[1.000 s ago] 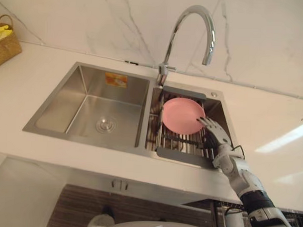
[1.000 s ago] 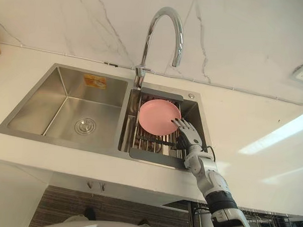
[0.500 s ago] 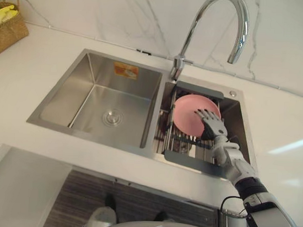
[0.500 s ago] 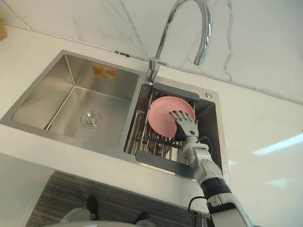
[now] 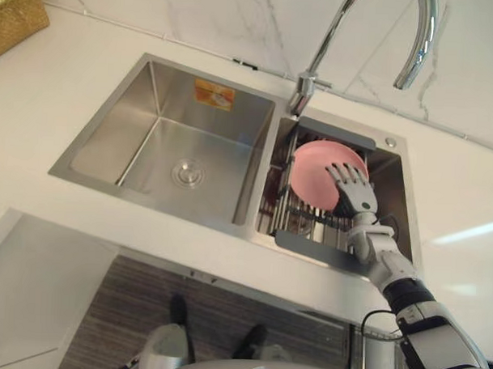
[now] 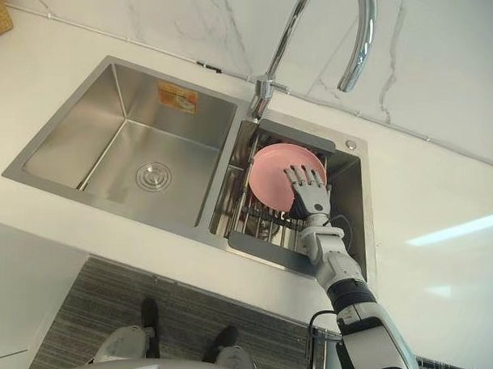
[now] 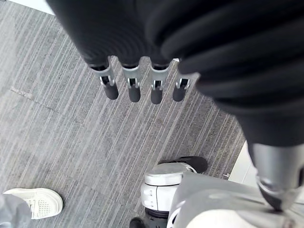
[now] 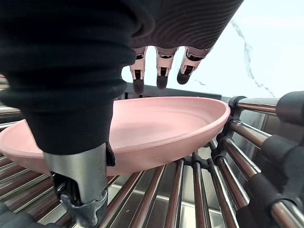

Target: Walk over to the sink, pick up the cup, carry it to the dishwasher, place the cup inside the dishwasher, then close the dishwasher door

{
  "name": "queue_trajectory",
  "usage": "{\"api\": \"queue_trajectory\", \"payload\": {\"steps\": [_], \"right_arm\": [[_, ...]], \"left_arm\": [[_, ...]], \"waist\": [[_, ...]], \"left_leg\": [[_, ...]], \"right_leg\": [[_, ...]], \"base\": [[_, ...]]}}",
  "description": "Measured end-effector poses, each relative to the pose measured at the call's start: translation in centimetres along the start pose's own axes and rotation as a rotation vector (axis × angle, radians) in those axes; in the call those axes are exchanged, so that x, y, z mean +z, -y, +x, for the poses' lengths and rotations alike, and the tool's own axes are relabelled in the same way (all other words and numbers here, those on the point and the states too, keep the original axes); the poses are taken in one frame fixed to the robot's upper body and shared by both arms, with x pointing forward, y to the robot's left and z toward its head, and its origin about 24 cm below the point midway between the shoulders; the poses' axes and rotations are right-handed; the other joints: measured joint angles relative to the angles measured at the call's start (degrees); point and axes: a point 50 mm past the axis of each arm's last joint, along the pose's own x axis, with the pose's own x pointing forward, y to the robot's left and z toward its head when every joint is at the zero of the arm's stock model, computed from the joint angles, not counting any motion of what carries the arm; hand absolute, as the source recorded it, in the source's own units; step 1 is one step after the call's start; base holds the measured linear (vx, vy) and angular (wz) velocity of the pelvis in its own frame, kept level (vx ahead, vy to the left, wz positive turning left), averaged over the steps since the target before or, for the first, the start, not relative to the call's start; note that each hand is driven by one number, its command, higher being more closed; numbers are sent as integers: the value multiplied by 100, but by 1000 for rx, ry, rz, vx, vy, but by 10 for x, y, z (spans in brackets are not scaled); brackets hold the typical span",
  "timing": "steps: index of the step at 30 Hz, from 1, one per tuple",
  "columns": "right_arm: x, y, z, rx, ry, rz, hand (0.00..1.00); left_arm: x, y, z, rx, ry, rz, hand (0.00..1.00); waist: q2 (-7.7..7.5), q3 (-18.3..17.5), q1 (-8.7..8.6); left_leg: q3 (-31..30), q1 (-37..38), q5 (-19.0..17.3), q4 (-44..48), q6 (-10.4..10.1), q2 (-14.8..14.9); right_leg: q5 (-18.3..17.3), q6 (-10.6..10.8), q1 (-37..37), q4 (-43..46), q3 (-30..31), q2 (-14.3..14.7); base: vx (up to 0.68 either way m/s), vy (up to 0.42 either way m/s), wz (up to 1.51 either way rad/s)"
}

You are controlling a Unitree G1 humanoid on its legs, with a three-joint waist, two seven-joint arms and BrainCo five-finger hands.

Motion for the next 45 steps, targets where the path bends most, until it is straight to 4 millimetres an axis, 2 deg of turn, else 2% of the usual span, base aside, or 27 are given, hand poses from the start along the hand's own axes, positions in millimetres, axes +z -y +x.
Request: {"api": "queue_trajectory", "payload": {"steps": [6,11,18,19,23,24,25,26,27,28,29,30,31,32,38,45], "right_arm": [[-1,2,0,-28,-7,-10,0],[-6,17,12,-78,-7,-35,0],[-14,47,30,-204,-25,-65,0],[-16,52,32,-220,-29,-69,0],[-19,71,41,-296,-36,-75,0],[-21,77,42,-332,-49,-65,0],[-22,81,43,-359,-64,-56,0],[-22,83,44,-373,-70,-46,0],[-23,90,44,-414,-77,-38,0],[-24,94,44,-432,-84,-39,0],[-27,96,44,-446,-95,-44,0],[-27,96,44,-448,-95,-39,0],[-26,98,44,-459,-98,-21,0],[-27,101,45,-470,-105,-16,0],[-24,114,45,-587,-133,23,0],[-24,116,46,-575,-155,70,0]], "left_arm": [[6,0,0,3,28,2,0],[20,2,0,8,70,12,0],[40,6,0,1,127,-3,0],[42,8,0,-2,132,-1,0],[43,11,0,-8,137,0,0],[43,12,0,-11,139,0,0],[47,12,0,-9,147,3,0],[47,11,0,-6,145,-3,0],[42,15,1,-15,128,-12,0],[43,17,1,-17,130,-15,0],[48,11,0,5,155,-12,0],[48,8,0,16,153,-10,0],[49,5,0,24,151,-6,0],[48,11,0,10,147,-7,0],[45,14,0,1,144,-11,0],[50,15,-1,0,166,-12,0]], "waist": [[27,100,7],[41,233,1],[119,513,3],[190,586,5],[237,628,20],[282,664,16],[129,727,15],[108,753,60],[352,729,139],[388,759,103],[342,750,-10],[266,744,-15],[258,753,27],[264,756,42],[274,757,53],[277,754,49]], "left_leg": [[-41,-67,21,2,-2,3],[-64,-321,105,3,16,42],[-56,-599,146,2,-19,123],[-54,-604,149,1,-23,135],[-40,-780,166,0,-52,203],[-32,-829,131,-2,-146,217],[70,-840,85,235,-79,96],[-1,-943,24,793,203,119],[-182,-935,-406,1128,122,349],[-168,-938,-403,1064,94,335],[-154,-885,-206,779,58,291],[-145,-878,-85,682,76,254],[-130,-887,23,534,62,267],[-125,-845,127,386,59,265],[-60,-693,302,85,-39,314],[-38,-567,390,60,-49,325]], "right_leg": [[-1,1,-75,57,-9,-12],[22,-38,-321,74,0,-11],[17,-64,-603,159,0,31],[17,-65,-619,148,0,49],[18,-66,-784,53,27,141],[19,-70,-788,-42,41,191],[73,-125,-831,-186,109,40],[93,-97,-884,-138,173,-6],[128,-17,-909,-8,204,139],[181,-112,-994,206,278,73],[222,-169,-893,372,345,76],[103,-179,-796,231,365,105],[152,-244,-792,40,343,196],[180,-249,-797,29,298,211],[154,-289,-797,30,310,301],[186,-296,-688,23,293,321]], "base": [[-8,-10,2],[-38,2,2],[-81,-4,7],[-63,-9,6],[-75,-14,3],[-70,19,2],[-35,18,-8],[61,-53,-37],[113,-95,-30],[142,-50,13],[103,11,43],[54,1,30],[-18,-40,1],[-40,-24,-4],[-2,-8,-1],[58,-32,-1]]}}
